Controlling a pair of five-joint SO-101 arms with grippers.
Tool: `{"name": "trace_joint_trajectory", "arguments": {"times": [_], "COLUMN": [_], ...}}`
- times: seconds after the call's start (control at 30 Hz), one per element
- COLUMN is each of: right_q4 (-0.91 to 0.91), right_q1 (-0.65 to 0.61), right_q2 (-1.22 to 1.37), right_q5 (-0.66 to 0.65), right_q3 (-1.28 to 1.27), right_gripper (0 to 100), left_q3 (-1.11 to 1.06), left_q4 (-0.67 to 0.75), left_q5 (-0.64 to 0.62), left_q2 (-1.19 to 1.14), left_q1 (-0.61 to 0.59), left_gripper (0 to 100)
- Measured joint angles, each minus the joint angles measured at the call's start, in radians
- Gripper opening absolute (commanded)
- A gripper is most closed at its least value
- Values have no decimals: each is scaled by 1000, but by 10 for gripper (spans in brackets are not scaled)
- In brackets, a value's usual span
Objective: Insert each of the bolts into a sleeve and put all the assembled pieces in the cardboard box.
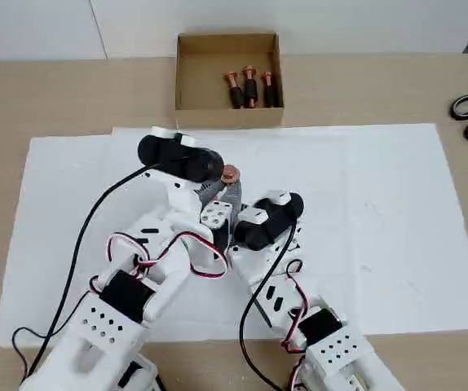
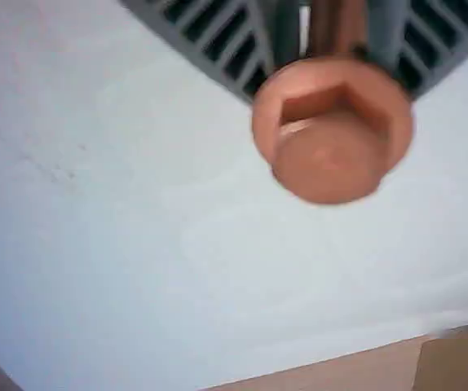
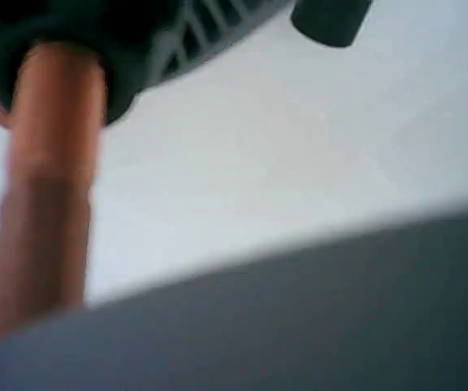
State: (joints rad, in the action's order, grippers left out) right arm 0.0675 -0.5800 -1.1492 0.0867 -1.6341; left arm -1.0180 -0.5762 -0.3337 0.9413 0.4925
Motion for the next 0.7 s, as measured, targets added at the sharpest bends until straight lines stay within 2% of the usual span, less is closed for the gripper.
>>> {"name": "trace_joint_trajectory", "arguments": {"times": [0.7], "right_q4": [-2], "right_q1": [-5], "right_q2": [2], "right_q5": [0], "right_q3": [-11], "right_gripper": [4], "left_q3": [2], "left_q4": [-35], "left_q5": [0], "left_q2": [-9], "left_q1": [3], "left_gripper": [6]}}
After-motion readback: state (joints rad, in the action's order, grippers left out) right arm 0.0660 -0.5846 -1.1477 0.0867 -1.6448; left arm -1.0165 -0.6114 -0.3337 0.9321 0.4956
